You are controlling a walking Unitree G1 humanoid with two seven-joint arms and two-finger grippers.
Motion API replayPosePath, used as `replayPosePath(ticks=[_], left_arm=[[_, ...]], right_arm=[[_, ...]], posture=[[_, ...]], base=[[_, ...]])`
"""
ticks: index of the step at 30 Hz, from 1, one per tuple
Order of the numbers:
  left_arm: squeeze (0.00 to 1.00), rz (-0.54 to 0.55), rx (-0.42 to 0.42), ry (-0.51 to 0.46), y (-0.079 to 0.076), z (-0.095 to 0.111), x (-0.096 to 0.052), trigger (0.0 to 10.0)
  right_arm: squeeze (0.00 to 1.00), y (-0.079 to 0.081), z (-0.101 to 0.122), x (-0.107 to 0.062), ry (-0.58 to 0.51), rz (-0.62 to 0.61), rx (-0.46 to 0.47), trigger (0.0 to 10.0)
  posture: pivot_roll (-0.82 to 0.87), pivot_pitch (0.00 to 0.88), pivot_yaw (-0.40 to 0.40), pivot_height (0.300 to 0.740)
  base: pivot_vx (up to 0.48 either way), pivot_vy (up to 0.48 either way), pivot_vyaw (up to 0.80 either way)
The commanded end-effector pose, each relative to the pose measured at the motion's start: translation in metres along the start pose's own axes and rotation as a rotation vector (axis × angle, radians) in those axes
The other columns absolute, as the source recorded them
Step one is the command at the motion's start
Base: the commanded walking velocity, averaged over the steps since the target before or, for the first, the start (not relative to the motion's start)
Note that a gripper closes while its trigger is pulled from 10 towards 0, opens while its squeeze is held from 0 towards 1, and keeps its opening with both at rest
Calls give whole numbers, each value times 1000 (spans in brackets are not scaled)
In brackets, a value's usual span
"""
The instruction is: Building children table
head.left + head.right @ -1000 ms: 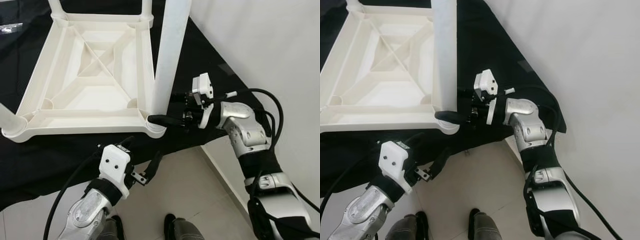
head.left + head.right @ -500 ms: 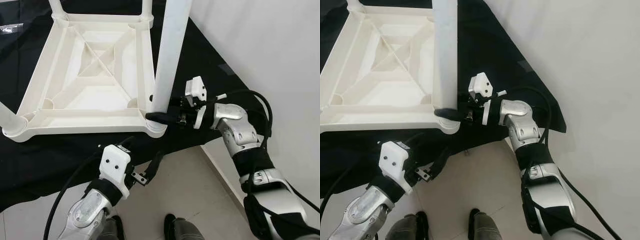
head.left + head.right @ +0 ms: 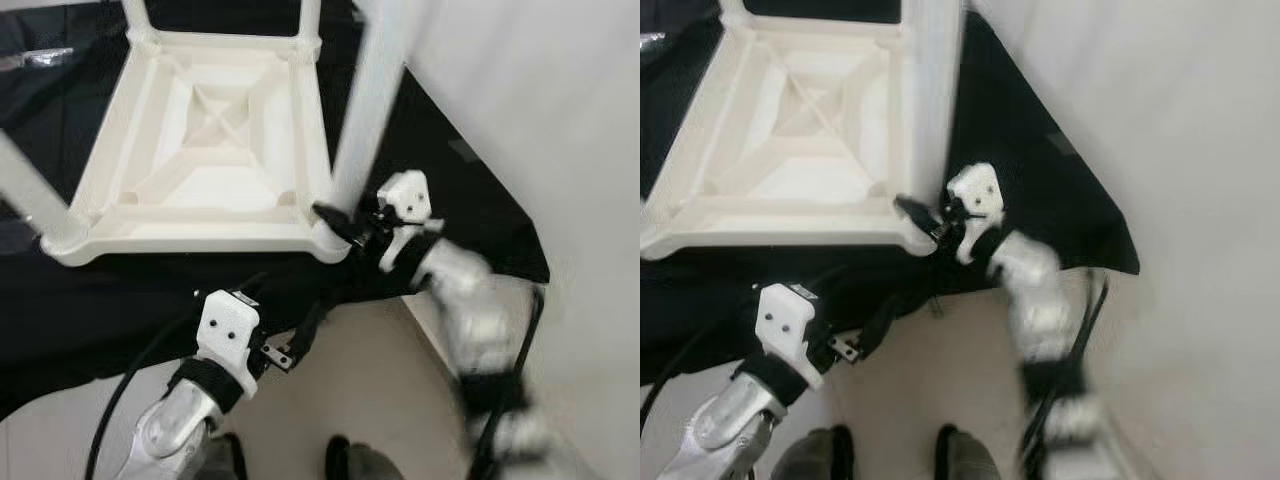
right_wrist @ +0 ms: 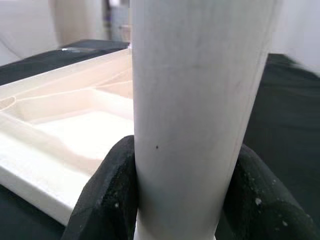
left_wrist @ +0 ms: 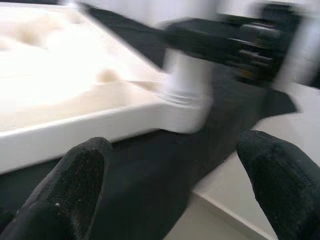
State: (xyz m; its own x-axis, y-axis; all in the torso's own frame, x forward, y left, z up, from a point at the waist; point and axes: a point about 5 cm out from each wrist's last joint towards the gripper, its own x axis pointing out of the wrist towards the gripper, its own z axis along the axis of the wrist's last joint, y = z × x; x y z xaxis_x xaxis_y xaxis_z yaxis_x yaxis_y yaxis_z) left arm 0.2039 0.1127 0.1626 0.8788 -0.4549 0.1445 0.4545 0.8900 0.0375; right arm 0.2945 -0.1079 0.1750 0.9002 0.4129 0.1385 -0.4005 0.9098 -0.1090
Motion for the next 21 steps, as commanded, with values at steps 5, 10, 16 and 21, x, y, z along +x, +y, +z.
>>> replayPosePath(ticks=[5,10,16,21], left_arm=[[0,-16,-4,-1,-2,0,2,10000],[0,-9,-2,-4,0,-1,3,10000],[0,-24,-4,-6,-2,-2,7,10000],[0,-22,-3,-5,-1,-3,7,10000]], right_arm=[[0,4,-37,4,215,26,-64,0],[0,12,-34,13,204,87,-37,10000],[0,18,12,23,-33,544,118,10000],[0,-4,27,34,-28,693,88,10000]], posture=[[67,234,-116,740],[64,231,-119,740],[62,220,-115,740],[70,216,-121,740]], base=[[0,0,0],[0,0,0],[0,0,0],[0,0,0]])
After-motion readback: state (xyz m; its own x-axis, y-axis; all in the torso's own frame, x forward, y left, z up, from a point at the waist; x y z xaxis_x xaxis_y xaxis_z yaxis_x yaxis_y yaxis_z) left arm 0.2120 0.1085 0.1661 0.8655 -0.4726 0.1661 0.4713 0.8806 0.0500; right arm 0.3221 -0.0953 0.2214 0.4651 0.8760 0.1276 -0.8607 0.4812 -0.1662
